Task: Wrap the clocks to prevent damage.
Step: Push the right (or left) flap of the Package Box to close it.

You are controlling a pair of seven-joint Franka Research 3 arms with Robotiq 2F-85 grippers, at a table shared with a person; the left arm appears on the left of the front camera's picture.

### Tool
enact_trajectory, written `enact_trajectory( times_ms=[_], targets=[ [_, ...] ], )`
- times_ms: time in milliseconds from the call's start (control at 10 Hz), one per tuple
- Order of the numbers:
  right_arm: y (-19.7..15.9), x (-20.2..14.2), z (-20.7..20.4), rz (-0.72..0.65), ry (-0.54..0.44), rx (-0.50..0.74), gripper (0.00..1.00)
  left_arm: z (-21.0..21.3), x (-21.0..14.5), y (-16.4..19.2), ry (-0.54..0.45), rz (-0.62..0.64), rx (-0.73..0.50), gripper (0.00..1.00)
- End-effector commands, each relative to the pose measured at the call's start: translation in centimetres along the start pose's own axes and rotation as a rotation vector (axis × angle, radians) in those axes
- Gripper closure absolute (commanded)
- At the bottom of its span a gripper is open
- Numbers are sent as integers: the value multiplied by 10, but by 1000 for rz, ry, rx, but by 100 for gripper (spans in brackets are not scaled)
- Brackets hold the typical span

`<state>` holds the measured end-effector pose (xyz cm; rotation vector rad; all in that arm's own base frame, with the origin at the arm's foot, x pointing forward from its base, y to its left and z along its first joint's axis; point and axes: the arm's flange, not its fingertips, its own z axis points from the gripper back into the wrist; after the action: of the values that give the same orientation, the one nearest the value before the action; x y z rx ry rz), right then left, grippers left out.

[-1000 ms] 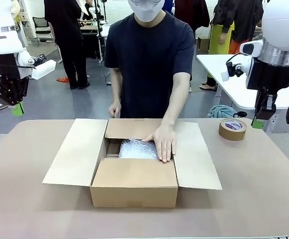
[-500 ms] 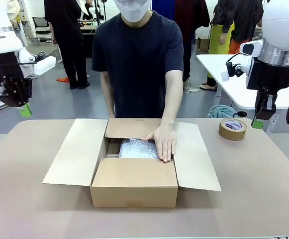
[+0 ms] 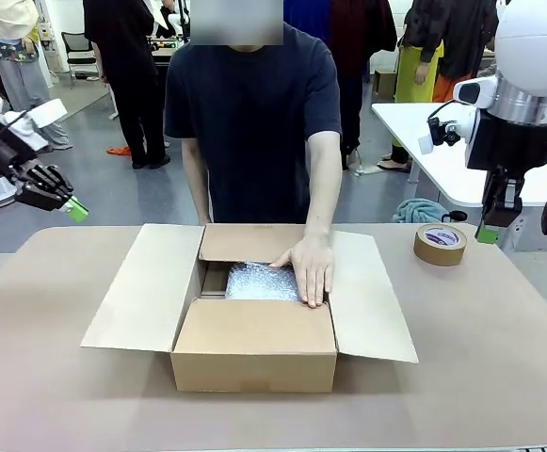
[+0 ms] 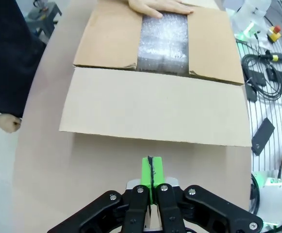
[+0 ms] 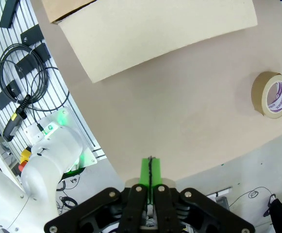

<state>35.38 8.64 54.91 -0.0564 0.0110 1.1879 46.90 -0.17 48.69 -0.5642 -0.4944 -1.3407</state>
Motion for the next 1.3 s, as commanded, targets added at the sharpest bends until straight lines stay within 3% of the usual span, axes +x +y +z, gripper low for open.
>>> enact_trajectory(
  times_ms=[0,200,300,500,600,700,1200],
  targets=[
    [0,1,-1,2,3,5,99,-10,-34,-14,-64,-103,-35,100],
    [0,1,-1,2,3,5,99,-24,-62,-13,29,-192,-24,100],
    [0,1,-1,2,3,5,99,-29,-72,-17,22,-188,-32,100],
    [0,1,-1,2,3,5,99,-22,-58,-20,35,-181,14,100],
    [0,1,-1,2,3,5,99,-10,-34,-26,94,-96,62,100],
    [0,1,-1,2,3,5,99,-28,-70,-16,18,-180,-32,100],
    [0,1,-1,2,3,5,99,-28,-70,-16,18,-180,-32,100]
  ],
)
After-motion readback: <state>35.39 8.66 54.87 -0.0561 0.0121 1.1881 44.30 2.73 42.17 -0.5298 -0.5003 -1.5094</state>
